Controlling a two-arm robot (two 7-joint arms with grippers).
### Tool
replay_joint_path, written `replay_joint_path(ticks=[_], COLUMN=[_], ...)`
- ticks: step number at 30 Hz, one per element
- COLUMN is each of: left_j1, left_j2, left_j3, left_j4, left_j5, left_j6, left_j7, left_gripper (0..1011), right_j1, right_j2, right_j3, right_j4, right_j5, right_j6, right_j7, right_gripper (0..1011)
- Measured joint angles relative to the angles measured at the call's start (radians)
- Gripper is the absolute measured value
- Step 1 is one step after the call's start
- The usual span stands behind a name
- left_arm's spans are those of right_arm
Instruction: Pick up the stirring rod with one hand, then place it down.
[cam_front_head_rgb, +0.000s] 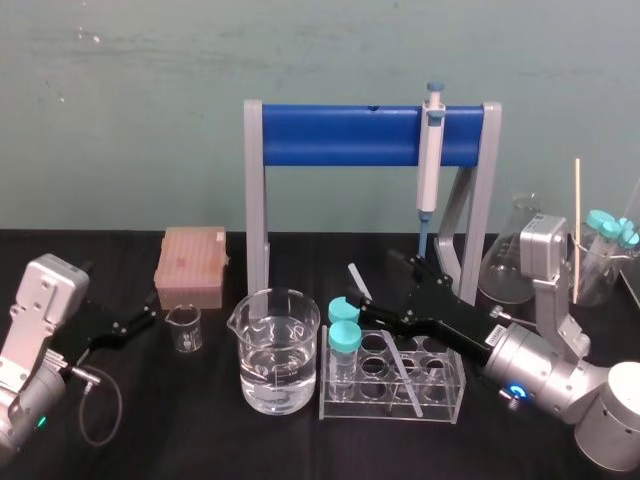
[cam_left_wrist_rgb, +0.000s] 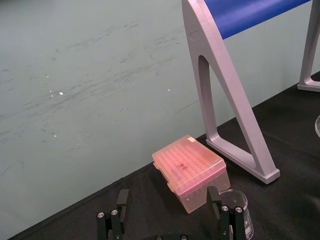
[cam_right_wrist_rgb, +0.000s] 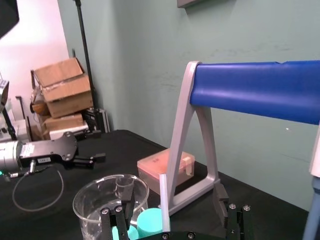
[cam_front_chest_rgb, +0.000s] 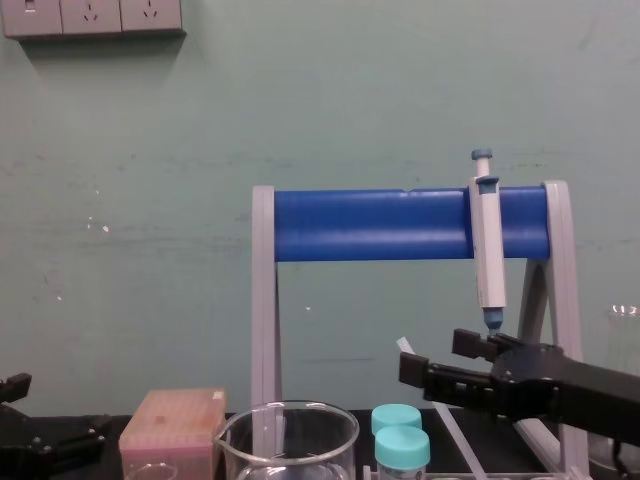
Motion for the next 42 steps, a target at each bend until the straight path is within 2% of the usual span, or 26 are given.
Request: replay_joint_path(ticks=[6,9,12,15,16,17,19,22,25,29,42], left_j1=[0.0,0.0,0.0,0.0,0.0,0.0,0.0,0.0,0.0,0.0,0.0], left_j2=[0.0,0.0,0.0,0.0,0.0,0.0,0.0,0.0,0.0,0.0,0.0], left_j3=[0.0,0.0,0.0,0.0,0.0,0.0,0.0,0.0,0.0,0.0,0.0], left_j4=[0.0,0.0,0.0,0.0,0.0,0.0,0.0,0.0,0.0,0.0,0.0], left_j5=[0.0,0.0,0.0,0.0,0.0,0.0,0.0,0.0,0.0,0.0,0.0], left_j6=[0.0,0.0,0.0,0.0,0.0,0.0,0.0,0.0,0.0,0.0,0.0], left_j7=[0.0,0.0,0.0,0.0,0.0,0.0,0.0,0.0,0.0,0.0,0.0], left_gripper=[1000,1000,1000,1000,1000,1000,1000,1000,1000,1000,1000], right_j1=[-0.04,-0.076,-0.116,-0.133,-0.141,-0.144,-0.148,-0.147,-0.143,-0.138,-0.141], right_j2=[0.046,0.072,0.082,0.077,0.07,0.066,0.053,0.04,0.031,0.023,0.026], right_j3=[0.016,0.042,0.09,0.117,0.131,0.138,0.151,0.157,0.157,0.156,0.157], right_j4=[-0.071,-0.112,-0.145,-0.155,-0.159,-0.16,-0.161,-0.155,-0.148,-0.142,-0.144], right_j5=[-0.015,-0.019,-0.044,-0.081,-0.111,-0.124,-0.164,-0.198,-0.222,-0.238,-0.236], right_j6=[0.045,0.062,0.068,0.067,0.075,0.083,0.123,0.167,0.204,0.226,0.221], right_j7=[-0.038,-0.079,-0.175,-0.257,-0.321,-0.349,-0.434,-0.494,-0.519,-0.529,-0.531], right_gripper=[1004,1004,1004,1004,1004,1004,1004,1004,1004,1004,1004])
